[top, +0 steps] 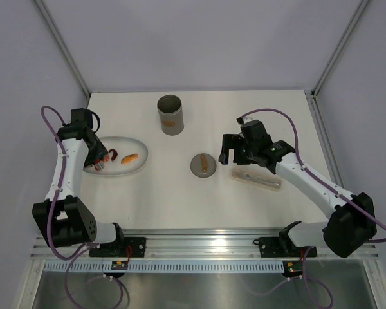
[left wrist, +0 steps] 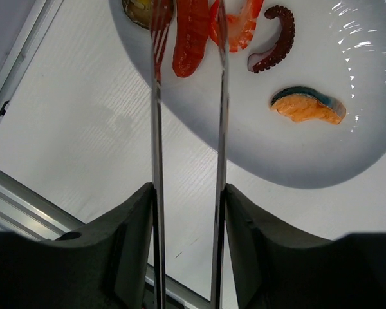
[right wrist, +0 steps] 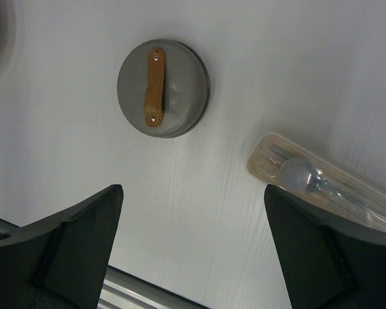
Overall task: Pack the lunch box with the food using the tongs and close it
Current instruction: Pick up the fake food from the plate.
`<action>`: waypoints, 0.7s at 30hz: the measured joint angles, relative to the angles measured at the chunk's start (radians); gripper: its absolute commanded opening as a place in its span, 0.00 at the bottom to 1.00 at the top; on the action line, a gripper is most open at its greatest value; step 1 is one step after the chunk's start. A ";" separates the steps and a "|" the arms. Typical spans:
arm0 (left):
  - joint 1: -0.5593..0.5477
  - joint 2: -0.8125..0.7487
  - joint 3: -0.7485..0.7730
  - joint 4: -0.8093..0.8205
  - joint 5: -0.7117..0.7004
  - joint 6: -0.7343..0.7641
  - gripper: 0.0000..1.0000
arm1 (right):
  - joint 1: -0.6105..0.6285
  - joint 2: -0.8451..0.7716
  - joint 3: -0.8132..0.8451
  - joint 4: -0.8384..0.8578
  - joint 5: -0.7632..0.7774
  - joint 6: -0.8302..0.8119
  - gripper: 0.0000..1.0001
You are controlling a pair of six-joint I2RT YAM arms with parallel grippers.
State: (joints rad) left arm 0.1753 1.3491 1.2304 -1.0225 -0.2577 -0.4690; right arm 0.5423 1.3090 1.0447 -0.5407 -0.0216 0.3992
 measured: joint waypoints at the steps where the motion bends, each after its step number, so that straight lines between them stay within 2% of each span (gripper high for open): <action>1: 0.003 0.007 0.003 0.000 0.005 0.003 0.51 | 0.000 0.003 0.000 0.003 0.000 0.000 0.99; 21: 0.009 0.080 0.016 0.014 0.028 0.016 0.52 | 0.000 0.060 0.000 0.050 -0.052 -0.002 0.99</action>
State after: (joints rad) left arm 0.1844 1.4292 1.2465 -1.0088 -0.2298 -0.4534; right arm 0.5423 1.3689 1.0447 -0.4904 -0.0738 0.3969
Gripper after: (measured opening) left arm 0.523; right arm 0.993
